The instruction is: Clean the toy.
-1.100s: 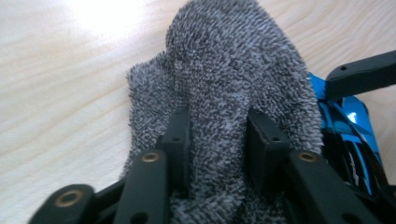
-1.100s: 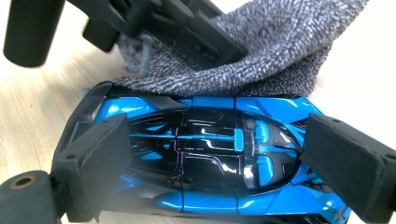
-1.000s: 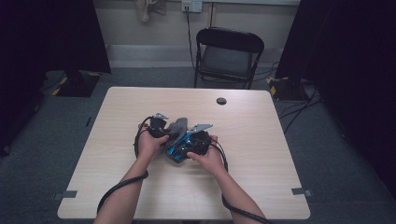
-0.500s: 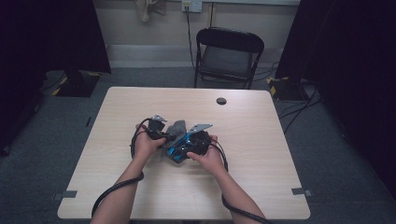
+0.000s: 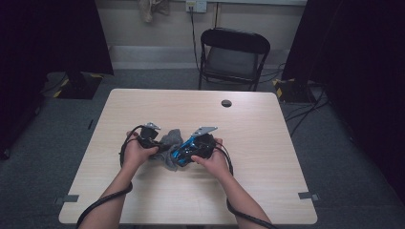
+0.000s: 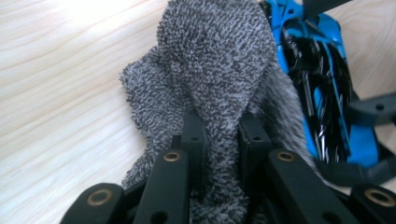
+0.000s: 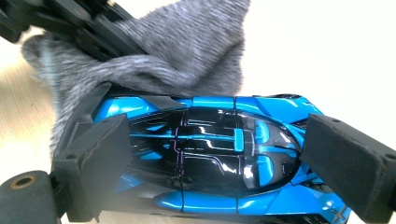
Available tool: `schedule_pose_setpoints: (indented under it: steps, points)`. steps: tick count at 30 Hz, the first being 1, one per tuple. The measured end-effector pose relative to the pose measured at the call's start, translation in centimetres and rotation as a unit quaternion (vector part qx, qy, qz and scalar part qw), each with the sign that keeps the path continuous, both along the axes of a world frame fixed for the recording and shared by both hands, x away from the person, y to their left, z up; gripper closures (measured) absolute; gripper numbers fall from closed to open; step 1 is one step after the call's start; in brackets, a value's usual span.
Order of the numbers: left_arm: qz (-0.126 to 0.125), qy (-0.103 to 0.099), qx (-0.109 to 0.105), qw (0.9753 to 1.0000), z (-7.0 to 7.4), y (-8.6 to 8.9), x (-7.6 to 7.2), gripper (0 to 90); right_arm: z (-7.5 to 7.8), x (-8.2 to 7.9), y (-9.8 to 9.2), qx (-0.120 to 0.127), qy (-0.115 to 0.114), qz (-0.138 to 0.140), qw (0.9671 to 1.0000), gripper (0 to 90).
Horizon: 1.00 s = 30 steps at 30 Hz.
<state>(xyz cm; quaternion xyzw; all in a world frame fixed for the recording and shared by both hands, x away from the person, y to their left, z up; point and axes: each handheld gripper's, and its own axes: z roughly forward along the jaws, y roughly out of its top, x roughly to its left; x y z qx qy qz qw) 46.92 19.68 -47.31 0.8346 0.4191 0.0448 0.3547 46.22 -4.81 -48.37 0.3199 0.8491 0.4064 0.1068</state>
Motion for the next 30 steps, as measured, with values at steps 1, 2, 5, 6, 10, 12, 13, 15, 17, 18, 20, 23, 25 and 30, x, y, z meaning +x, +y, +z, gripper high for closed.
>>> schedule_pose_setpoints:
  steps: [1, 2, 5, 6, 10, 12, 13, 15, 17, 18, 20, 23, 25, 30]
  points:
    - [0.003, -0.005, 0.003, 1.0, 0.3, 0.5, 0.0, 76.4, 0.0, 0.0, 0.0, 0.001, -0.001, 0.0, 1.0, 7.6]
    - [0.006, -0.011, 0.003, 0.9999, 0.5, 0.8, 0.0, 76.5, 0.0, 0.0, 0.0, 0.001, -0.001, 0.0, 1.0, 7.6]
    - [0.013, -0.029, 0.002, 0.9995, 1.4, 1.0, 0.7, 76.4, -0.1, 0.0, 0.0, 0.003, -0.002, 0.0, 1.0, 7.6]
    - [0.015, -0.03, 0.0, 0.9994, 1.6, 0.9, 0.8, 76.4, -0.1, 0.0, -0.1, 0.004, -0.002, 0.0, 1.0, 7.6]
    - [0.012, -0.056, -0.006, 0.9983, 2.5, -0.9, 2.2, 76.0, -0.1, 0.0, -0.1, 0.003, -0.002, 0.001, 1.0, 7.6]
    - [0.009, -0.061, -0.004, 0.9981, 2.5, -2.2, 3.0, 76.0, 0.0, 0.1, 0.0, 0.001, -0.001, 0.002, 1.0, 7.6]
    - [0.007, -0.062, 0.0, 0.998, 2.4, -2.7, 3.3, 76.0, 0.0, 0.1, 0.0, 0.001, 0.0, 0.002, 1.0, 7.6]
    - [0.004, -0.064, 0.003, 0.9979, 2.2, -3.7, 3.8, 76.0, 0.0, 0.1, -0.1, 0.001, -0.001, 0.003, 1.0, 7.5]
    - [0.005, -0.064, -0.003, 0.9979, 1.8, -4.8, 4.3, 75.7, 0.0, 0.1, -0.1, 0.001, -0.001, 0.003, 1.0, 7.6]
    - [0.002, -0.063, -0.004, 0.998, 1.5, -5.3, 4.6, 75.6, 0.0, 0.1, -0.1, 0.001, -0.001, 0.003, 1.0, 7.6]
    - [-0.004, -0.06, 0.003, 0.9982, 0.9, -6.4, 4.9, 74.8, -0.1, 0.0, -0.1, 0.003, -0.002, 0.002, 1.0, 7.6]
    - [-0.003, -0.058, 0.012, 0.9983, 0.1, -7.4, 5.1, 74.0, -0.1, 0.0, -0.1, 0.004, -0.003, 0.002, 1.0, 7.6]
    - [0.005, -0.05, 0.009, 0.9987, -0.4, -7.6, 5.1, 74.1, -0.1, 0.0, 0.0, 0.004, -0.002, 0.001, 1.0, 7.6]
    - [-0.001, -0.053, 0.007, 0.9986, -0.6, -7.4, 4.9, 75.0, -0.1, -0.1, -0.1, 0.007, -0.004, 0.0, 1.0, 7.6]
